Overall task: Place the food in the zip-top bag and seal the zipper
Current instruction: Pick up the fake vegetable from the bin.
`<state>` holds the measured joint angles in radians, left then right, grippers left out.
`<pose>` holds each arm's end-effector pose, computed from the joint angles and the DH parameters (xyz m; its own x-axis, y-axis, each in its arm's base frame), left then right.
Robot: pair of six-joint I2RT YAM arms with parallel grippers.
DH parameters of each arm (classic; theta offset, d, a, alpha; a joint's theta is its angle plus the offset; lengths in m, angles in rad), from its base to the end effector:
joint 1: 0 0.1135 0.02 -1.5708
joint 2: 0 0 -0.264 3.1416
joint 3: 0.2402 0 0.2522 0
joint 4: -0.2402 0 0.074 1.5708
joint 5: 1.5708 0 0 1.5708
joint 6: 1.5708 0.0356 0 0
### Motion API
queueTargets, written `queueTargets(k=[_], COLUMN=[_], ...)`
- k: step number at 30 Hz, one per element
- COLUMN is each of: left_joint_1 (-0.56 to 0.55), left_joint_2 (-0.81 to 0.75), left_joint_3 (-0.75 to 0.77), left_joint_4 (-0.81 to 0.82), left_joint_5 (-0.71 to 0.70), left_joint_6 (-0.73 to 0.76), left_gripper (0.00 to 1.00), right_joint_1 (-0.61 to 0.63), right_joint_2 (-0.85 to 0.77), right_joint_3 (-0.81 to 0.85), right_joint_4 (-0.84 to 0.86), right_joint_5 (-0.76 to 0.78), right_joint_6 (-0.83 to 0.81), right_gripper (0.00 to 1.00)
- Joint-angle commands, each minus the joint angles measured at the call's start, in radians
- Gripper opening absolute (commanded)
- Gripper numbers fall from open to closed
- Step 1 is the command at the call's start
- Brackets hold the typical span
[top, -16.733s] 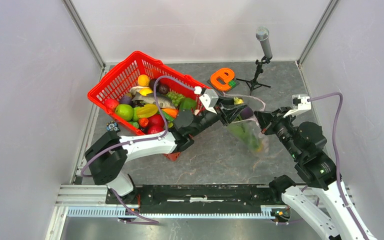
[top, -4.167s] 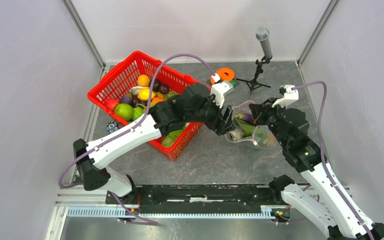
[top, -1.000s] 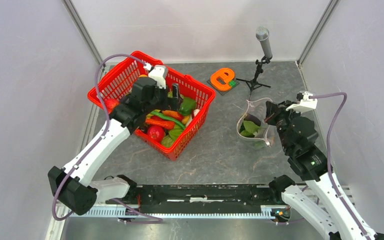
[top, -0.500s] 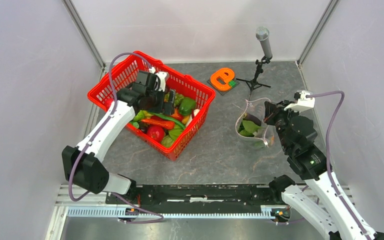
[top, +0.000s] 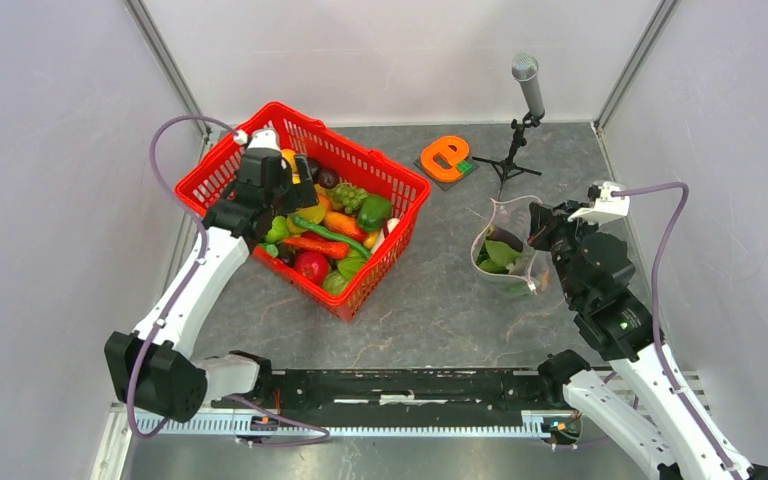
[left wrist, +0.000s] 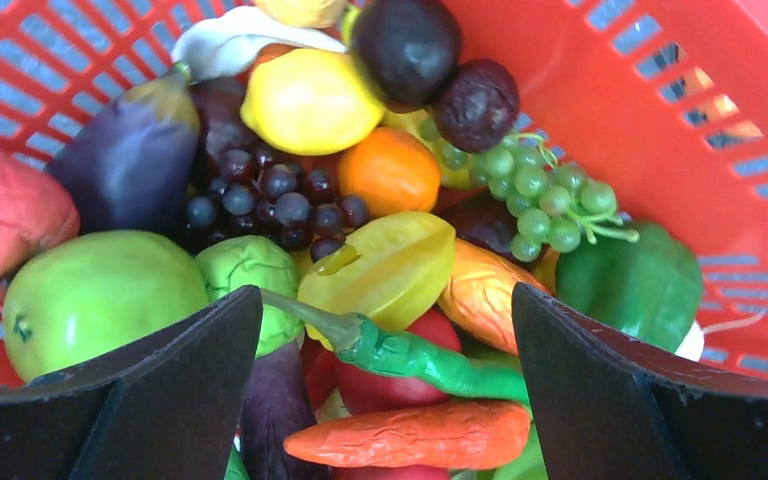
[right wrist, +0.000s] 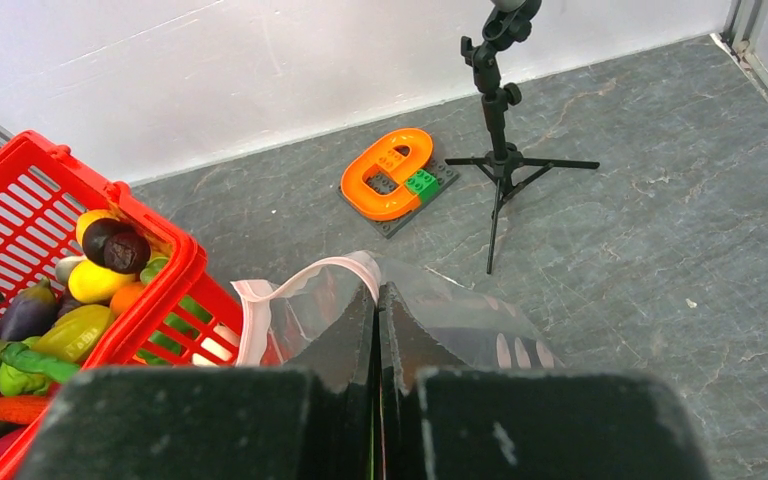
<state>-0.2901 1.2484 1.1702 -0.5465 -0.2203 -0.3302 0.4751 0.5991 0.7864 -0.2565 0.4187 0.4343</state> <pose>0.2643 -0.0708 0.3410 -0.5656 -0.1613 -0.8088 -0.0783 0.9868 -0.1421 0.1291 0.0501 0.3596 -0.0799 0.3912 -0.9168 -0.0260 0.9186 0.3943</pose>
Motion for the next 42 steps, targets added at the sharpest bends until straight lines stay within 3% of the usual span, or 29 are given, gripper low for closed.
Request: queueTargets(k=[1, 5, 13, 18, 22, 27, 39, 42], left_joint_1=[0.011, 0.011, 0.011, 0.011, 0.012, 0.012, 0.012, 0.013], left_joint_2=[-0.060, -0.123, -0.068, -0.037, -0.025, -0.006, -0.035, -0.072], left_joint_3=[-0.075, -0.172, -0.182, -0.230, -0.247, -0.242, -0.299, -0.300], left_joint_4=[0.093, 0.137, 0.173, 0.272, 0.296, 0.307, 0.323, 0.331], left_joint_5=[-0.101, -0.088, -0.152, -0.144, -0.146, -0.145, -0.120, -0.118], left_joint_6=[-0.261, -0.403, -0.467, -0.514, -0.533, -0.516, -0.468, -0.450], left_gripper=[1.00, 1.00, 0.97, 0.76, 0.66, 0.60, 0.03, 0.02], right_joint_1=[-0.001, -0.001, -0.001, -0.001, -0.001, -0.001, 0.000, -0.001], right_joint_2=[-0.009, -0.005, 0.001, -0.007, -0.010, -0.016, -0.030, -0.027], right_joint_3=[-0.001, -0.003, -0.005, -0.001, 0.001, -0.003, -0.012, -0.013], right_joint_4=[0.047, 0.051, 0.059, 0.056, 0.054, 0.050, 0.047, 0.047], right_joint_5=[-0.003, -0.005, -0.019, -0.018, -0.015, -0.017, -0.011, -0.017], right_joint_6=[-0.020, -0.021, -0.012, -0.008, 0.000, 0.012, 0.032, 0.035], right_gripper=[0.04, 0.05, 0.05, 0.05, 0.06, 0.05, 0.06, 0.06])
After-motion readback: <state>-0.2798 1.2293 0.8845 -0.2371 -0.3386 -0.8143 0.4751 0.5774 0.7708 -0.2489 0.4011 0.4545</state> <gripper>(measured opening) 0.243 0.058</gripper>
